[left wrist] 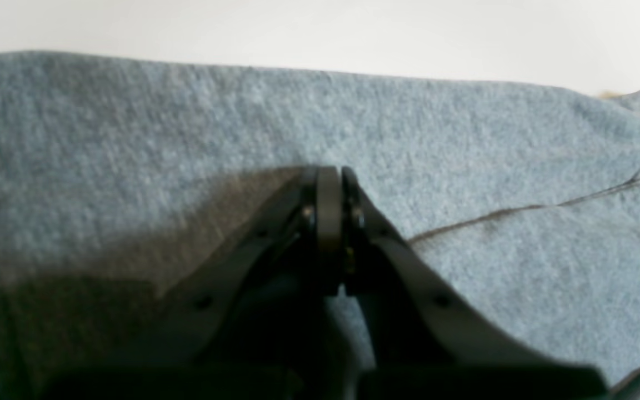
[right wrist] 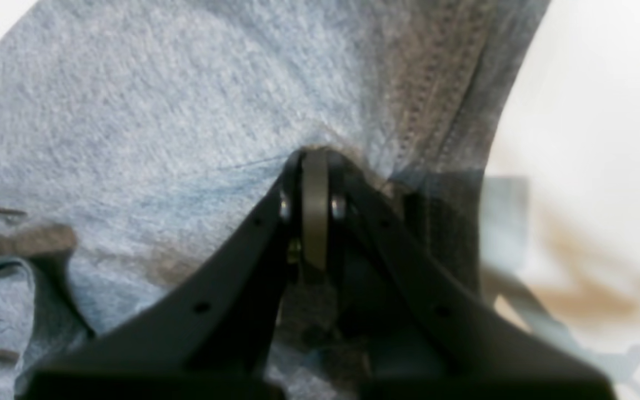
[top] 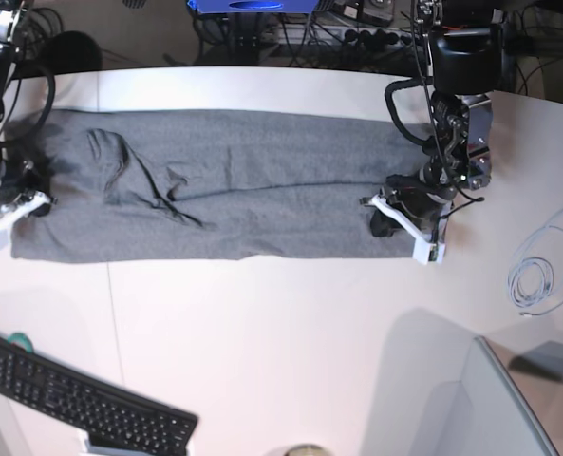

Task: Layout the t-shirt on the table in an organized manner, then fold the t-shirt properly
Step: 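Grasp the folded shirt's ends with both grippers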

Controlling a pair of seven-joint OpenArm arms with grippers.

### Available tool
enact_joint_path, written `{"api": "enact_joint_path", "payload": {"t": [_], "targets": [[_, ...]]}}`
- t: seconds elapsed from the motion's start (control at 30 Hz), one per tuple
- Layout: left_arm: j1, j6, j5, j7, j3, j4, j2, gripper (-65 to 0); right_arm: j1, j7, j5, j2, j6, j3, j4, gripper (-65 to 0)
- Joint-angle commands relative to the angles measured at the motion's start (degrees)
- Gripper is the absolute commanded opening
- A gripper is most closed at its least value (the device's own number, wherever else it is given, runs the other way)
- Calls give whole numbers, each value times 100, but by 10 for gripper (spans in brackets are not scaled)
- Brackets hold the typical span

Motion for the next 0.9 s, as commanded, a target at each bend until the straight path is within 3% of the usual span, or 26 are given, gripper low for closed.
{"api": "enact_joint_path", "payload": {"t": [0.0,0.17,0.43,0.6,0.77,0.87], "targets": [[-79,33,25,69,25,61,-10,-650,-108,-330,-352,78,-272,17,-31,-642],[18,33,-37,184,-1,711,-36,-650,-134,-330,-326,69,-272,26,-31,-642],[1011,33,-37,1458,-528,3129,-1,-650,-240,-339,-317,69,-281,34,-22,-642],[1433,33,25,1423,-493,2742,-45,-650,-328,-339,-317,-1,-281,175,-14,-642],[1591,33,25,685,-502,1995,-186,-650,-345,-339,-334,-45,-281,254,-14,-642],[1591,33,16,632,-502,1775,-194,-650,-354,-339,-334,-45,-281,263,-14,-642]]}}
